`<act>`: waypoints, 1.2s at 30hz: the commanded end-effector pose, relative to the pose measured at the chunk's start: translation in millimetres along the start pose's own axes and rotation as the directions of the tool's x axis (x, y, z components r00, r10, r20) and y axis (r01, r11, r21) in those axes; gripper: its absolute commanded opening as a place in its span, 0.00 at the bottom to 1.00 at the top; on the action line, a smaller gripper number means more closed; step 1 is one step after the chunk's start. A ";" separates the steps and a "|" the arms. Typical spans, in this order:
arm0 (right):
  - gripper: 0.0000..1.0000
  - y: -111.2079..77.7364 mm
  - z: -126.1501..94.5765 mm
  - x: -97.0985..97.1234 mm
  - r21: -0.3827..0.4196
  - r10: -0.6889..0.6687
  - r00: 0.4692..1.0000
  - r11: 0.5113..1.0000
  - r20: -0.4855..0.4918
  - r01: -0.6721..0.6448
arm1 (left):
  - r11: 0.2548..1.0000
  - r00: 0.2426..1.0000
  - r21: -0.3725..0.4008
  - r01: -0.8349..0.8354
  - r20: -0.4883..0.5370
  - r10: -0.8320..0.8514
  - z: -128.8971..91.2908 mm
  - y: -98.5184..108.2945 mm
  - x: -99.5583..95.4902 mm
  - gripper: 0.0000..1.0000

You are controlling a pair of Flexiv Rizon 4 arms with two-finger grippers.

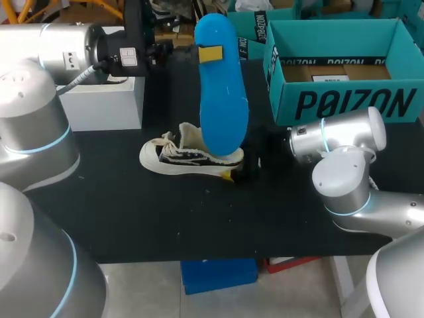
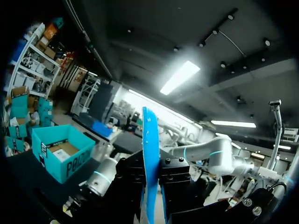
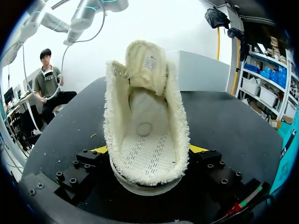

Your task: Take the shoe out of the shoebox, open the shoe tongue, remove and reinsert the insole, then place the shoe into the shoebox

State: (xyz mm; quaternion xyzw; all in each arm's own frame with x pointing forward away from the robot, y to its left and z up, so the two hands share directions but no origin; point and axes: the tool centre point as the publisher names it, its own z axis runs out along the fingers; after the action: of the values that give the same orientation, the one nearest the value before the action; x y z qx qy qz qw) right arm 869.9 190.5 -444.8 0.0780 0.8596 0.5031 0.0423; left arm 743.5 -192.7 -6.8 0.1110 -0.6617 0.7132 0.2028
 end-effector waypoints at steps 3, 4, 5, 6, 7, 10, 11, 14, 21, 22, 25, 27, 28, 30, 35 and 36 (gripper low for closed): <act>1.00 -1.8 -13.8 0.8 0.080 0.010 1.000 0.997 -0.004 -0.010 | 1.000 1.000 0.002 -0.001 0.005 0.001 1.4 1.4 0.5 0.00; 1.00 -1.4 -17.5 2.2 0.098 0.012 1.000 0.995 0.000 -0.012 | 1.000 1.000 0.002 -0.001 0.005 0.001 1.4 1.4 0.5 0.00; 1.00 -1.6 -20.5 3.5 0.109 0.020 1.000 0.994 0.000 -0.020 | 1.000 1.000 0.002 -0.001 0.005 0.001 1.4 1.4 0.5 0.00; 1.00 -1.6 -24.4 5.3 0.128 0.028 1.000 0.991 -0.002 -0.028 | 1.000 1.000 0.002 -0.001 0.005 0.001 1.4 1.4 0.5 0.00; 1.00 0.1 -28.3 7.1 0.153 0.023 1.000 0.988 -0.003 -0.022 | 1.000 1.000 0.002 -0.001 0.005 0.001 1.4 1.4 0.5 0.00; 1.00 0.7 -38.7 10.6 0.226 0.013 1.000 0.974 -0.012 -0.010 | 1.000 1.000 0.002 -0.001 0.005 0.001 1.4 1.4 0.5 0.00; 1.00 -0.2 -41.4 10.9 0.263 0.015 1.000 0.965 -0.014 -0.011 | 1.000 1.000 0.002 -0.001 0.005 0.001 1.4 1.4 0.5 0.00; 1.00 2.2 -50.8 10.0 0.340 0.013 1.000 0.940 -0.023 -0.005 | 1.000 1.000 0.002 -0.001 0.005 0.001 1.4 1.4 0.5 0.00; 1.00 13.5 -70.8 2.9 0.610 0.042 0.998 0.792 -0.055 0.000 | 1.000 1.000 0.002 -0.001 0.005 0.001 1.4 1.4 0.5 0.00; 1.00 16.5 -73.7 1.4 0.647 0.049 0.997 0.762 -0.058 0.001 | 1.000 1.000 0.002 -0.001 0.005 0.001 1.4 1.4 0.5 0.00; 1.00 25.6 -80.8 -2.1 0.740 0.058 0.996 0.672 -0.062 0.007 | 1.000 1.000 0.002 -0.001 0.005 0.001 1.4 1.4 0.5 0.00; 1.00 31.9 -83.7 -4.4 0.787 0.063 0.996 0.617 -0.060 0.009 | 1.000 1.000 0.002 -0.001 0.005 0.001 1.4 1.4 0.5 0.00; 1.00 34.9 -84.8 -5.6 0.813 0.064 0.996 0.582 -0.057 0.009 | 1.000 1.000 0.002 -0.001 0.005 0.001 1.4 1.4 0.5 0.00; 1.00 40.7 -85.8 -8.0 0.858 0.064 0.996 0.513 -0.060 0.019 | 1.000 1.000 0.002 -0.001 0.005 0.001 1.4 1.4 0.5 0.00; 1.00 52.1 -83.9 -13.0 0.913 0.055 0.997 0.407 -0.047 0.020 | 1.000 1.000 0.002 -0.001 0.005 0.001 1.4 1.4 0.5 0.00; 1.00 53.4 -83.4 -13.6 0.922 0.053 0.998 0.388 -0.045 0.021 | 1.000 1.000 0.002 -0.001 0.005 0.001 1.4 1.4 0.5 0.00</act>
State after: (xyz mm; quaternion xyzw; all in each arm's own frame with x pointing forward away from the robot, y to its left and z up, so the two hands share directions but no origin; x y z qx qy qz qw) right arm 871.9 136.2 -361.8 0.0863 0.9644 0.2491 -0.0190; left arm 743.3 -192.8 -6.7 0.1111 -0.6618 0.7132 0.2026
